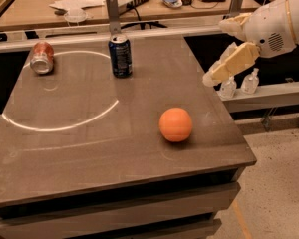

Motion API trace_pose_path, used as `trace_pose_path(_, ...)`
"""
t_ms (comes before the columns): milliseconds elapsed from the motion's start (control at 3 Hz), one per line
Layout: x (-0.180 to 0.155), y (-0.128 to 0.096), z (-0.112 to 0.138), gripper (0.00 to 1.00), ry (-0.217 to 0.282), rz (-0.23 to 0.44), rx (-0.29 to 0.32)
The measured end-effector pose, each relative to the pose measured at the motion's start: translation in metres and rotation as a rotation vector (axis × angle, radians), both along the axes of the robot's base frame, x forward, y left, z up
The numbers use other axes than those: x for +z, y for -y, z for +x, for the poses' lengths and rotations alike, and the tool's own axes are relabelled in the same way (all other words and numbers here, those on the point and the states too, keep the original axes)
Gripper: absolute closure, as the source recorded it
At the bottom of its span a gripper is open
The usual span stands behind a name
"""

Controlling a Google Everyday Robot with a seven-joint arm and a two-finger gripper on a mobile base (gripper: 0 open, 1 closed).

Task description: Knock pepsi can over

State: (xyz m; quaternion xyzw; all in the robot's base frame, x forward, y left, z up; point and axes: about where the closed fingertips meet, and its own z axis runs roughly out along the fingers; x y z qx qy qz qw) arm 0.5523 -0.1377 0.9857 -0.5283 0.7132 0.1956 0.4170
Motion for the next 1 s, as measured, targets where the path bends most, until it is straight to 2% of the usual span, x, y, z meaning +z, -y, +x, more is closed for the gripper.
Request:
trace_pose_path(333,0.000,-0.003,0.000,0.00,0.007,0.004,-0.024)
trace_pose_path(667,-0.010,-0.028,0.024,0.00,0.042,0.102,-0.073)
trace_pose_path(1000,-0.014,-0.041,0.057,0.00,0.082,0.177,-0.105)
